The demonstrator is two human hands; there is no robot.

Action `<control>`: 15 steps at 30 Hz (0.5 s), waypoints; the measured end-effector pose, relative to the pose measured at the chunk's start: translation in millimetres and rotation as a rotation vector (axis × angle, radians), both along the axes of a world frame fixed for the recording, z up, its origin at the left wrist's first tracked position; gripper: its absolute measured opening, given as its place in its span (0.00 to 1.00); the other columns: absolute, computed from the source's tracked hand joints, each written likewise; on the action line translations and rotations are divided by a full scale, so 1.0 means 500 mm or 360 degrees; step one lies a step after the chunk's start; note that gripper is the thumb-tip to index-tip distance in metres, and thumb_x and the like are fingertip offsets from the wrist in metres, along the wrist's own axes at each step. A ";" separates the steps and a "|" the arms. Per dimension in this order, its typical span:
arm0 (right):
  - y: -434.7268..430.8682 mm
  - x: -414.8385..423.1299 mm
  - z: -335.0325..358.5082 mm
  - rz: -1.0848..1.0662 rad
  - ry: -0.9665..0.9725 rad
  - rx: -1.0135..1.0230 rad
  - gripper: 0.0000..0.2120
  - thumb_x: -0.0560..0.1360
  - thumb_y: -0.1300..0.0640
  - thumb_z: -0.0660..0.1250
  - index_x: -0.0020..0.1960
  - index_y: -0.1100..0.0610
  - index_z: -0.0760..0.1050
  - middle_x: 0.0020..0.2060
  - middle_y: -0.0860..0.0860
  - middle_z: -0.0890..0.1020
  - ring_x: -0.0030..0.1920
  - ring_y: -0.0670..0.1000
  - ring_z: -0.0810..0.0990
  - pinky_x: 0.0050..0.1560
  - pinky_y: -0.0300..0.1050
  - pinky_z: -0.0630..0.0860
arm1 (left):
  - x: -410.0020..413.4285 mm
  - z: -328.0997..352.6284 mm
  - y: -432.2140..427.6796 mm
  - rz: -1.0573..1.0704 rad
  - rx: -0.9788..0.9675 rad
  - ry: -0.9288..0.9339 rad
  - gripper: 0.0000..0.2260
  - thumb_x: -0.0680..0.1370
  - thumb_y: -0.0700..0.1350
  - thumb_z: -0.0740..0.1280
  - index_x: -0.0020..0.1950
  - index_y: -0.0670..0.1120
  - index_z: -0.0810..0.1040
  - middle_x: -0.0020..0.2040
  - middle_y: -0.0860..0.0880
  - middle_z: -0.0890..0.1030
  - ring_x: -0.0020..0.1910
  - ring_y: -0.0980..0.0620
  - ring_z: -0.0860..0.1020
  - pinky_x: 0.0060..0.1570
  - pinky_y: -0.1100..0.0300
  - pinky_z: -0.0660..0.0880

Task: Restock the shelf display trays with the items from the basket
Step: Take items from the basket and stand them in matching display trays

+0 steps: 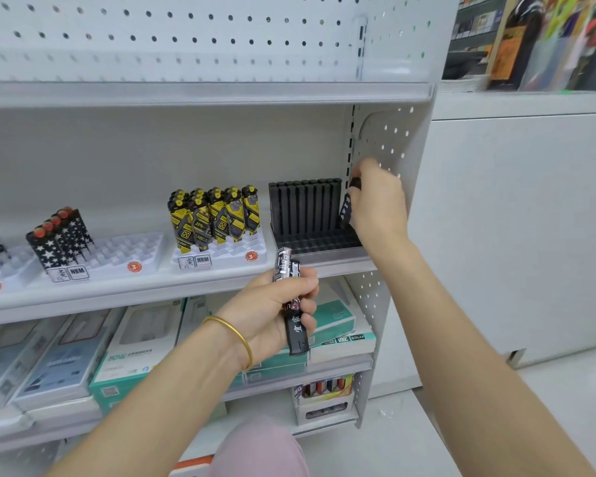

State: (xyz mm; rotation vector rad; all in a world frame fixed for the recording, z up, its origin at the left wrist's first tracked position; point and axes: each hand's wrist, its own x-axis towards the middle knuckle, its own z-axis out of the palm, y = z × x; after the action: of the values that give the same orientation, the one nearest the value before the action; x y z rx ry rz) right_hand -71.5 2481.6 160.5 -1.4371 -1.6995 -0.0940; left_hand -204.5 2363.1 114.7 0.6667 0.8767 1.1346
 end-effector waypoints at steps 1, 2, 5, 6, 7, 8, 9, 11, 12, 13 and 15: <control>0.007 0.000 -0.002 0.0024 0.0030 -0.0005 0.10 0.75 0.70 0.57 0.54 0.63 0.71 0.45 0.58 0.77 0.38 0.55 0.71 0.38 0.48 0.72 | -0.002 0.001 0.000 -0.0016 0.0015 0.0011 0.05 0.75 0.34 0.64 0.48 0.42 0.74 0.33 0.46 0.74 0.26 0.55 0.69 0.24 0.65 0.69; 0.012 0.001 -0.002 0.0053 0.0061 -0.0009 0.11 0.75 0.70 0.57 0.54 0.63 0.71 0.44 0.58 0.77 0.38 0.56 0.73 0.38 0.50 0.75 | -0.004 0.001 0.000 -0.0030 0.0026 0.0019 0.06 0.74 0.34 0.65 0.48 0.42 0.74 0.33 0.47 0.74 0.26 0.55 0.69 0.24 0.65 0.69; 0.025 -0.001 -0.002 0.0127 0.0069 -0.0026 0.11 0.75 0.71 0.58 0.55 0.63 0.72 0.44 0.59 0.78 0.38 0.58 0.78 0.41 0.54 0.79 | -0.010 0.001 0.001 -0.0045 0.0039 0.0031 0.06 0.73 0.34 0.66 0.48 0.43 0.74 0.33 0.47 0.74 0.27 0.55 0.69 0.24 0.65 0.69; 0.028 -0.003 -0.001 0.0164 0.0060 -0.0044 0.12 0.75 0.70 0.59 0.56 0.63 0.72 0.44 0.60 0.78 0.39 0.59 0.79 0.41 0.55 0.79 | -0.010 0.001 0.002 -0.0047 0.0041 0.0035 0.06 0.73 0.35 0.66 0.48 0.43 0.74 0.33 0.47 0.74 0.27 0.55 0.69 0.24 0.65 0.69; 0.032 -0.005 -0.001 0.0209 0.0048 -0.0070 0.12 0.75 0.70 0.59 0.57 0.63 0.73 0.45 0.61 0.79 0.41 0.60 0.79 0.43 0.56 0.79 | -0.011 0.000 0.002 -0.0047 0.0045 0.0042 0.06 0.73 0.34 0.66 0.48 0.43 0.74 0.33 0.47 0.74 0.27 0.55 0.69 0.24 0.65 0.69; 0.035 -0.006 0.000 0.0253 0.0039 -0.0101 0.12 0.75 0.69 0.60 0.58 0.63 0.73 0.45 0.62 0.79 0.43 0.60 0.80 0.44 0.56 0.79 | -0.011 0.000 0.002 -0.0045 0.0048 0.0049 0.06 0.73 0.34 0.66 0.48 0.43 0.74 0.33 0.47 0.74 0.27 0.55 0.69 0.24 0.65 0.69; 0.038 -0.008 0.000 0.0289 0.0034 -0.0131 0.11 0.75 0.68 0.61 0.57 0.64 0.73 0.46 0.62 0.79 0.44 0.61 0.80 0.44 0.57 0.79 | -0.012 0.000 0.002 -0.0045 0.0052 0.0052 0.07 0.73 0.35 0.66 0.49 0.43 0.74 0.33 0.47 0.74 0.27 0.55 0.70 0.24 0.65 0.69; 0.043 -0.009 -0.003 0.0309 0.0031 -0.0171 0.11 0.75 0.68 0.61 0.57 0.65 0.73 0.46 0.63 0.79 0.44 0.62 0.80 0.45 0.58 0.79 | -0.013 0.000 0.002 -0.0055 0.0064 0.0055 0.09 0.70 0.36 0.68 0.49 0.43 0.75 0.33 0.47 0.74 0.27 0.55 0.70 0.24 0.66 0.68; 0.045 -0.009 -0.007 0.0303 0.0034 -0.0184 0.12 0.75 0.69 0.60 0.58 0.65 0.74 0.46 0.63 0.79 0.44 0.62 0.80 0.45 0.58 0.79 | -0.013 0.001 0.002 -0.0062 0.0075 0.0057 0.10 0.69 0.36 0.68 0.48 0.43 0.75 0.33 0.47 0.73 0.27 0.55 0.70 0.24 0.66 0.68; 0.047 -0.008 -0.011 0.0300 0.0045 -0.0195 0.14 0.75 0.70 0.58 0.59 0.64 0.74 0.46 0.63 0.79 0.44 0.62 0.79 0.45 0.58 0.79 | -0.014 0.002 0.003 -0.0067 0.0087 0.0061 0.11 0.67 0.37 0.69 0.48 0.44 0.75 0.33 0.47 0.73 0.27 0.55 0.69 0.24 0.66 0.68; 0.047 -0.005 -0.019 0.0321 0.0094 -0.0215 0.19 0.74 0.73 0.55 0.61 0.63 0.74 0.47 0.62 0.79 0.44 0.61 0.79 0.47 0.58 0.79 | -0.017 0.002 0.002 -0.0079 0.0111 0.0068 0.13 0.64 0.38 0.70 0.47 0.44 0.75 0.32 0.48 0.73 0.27 0.55 0.69 0.24 0.66 0.68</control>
State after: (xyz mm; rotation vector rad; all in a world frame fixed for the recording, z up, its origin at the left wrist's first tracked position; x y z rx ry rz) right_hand -73.8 2505.2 151.2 -1.3428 -1.8200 0.1753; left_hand -212.9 2363.9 116.0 0.7686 0.8556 1.1135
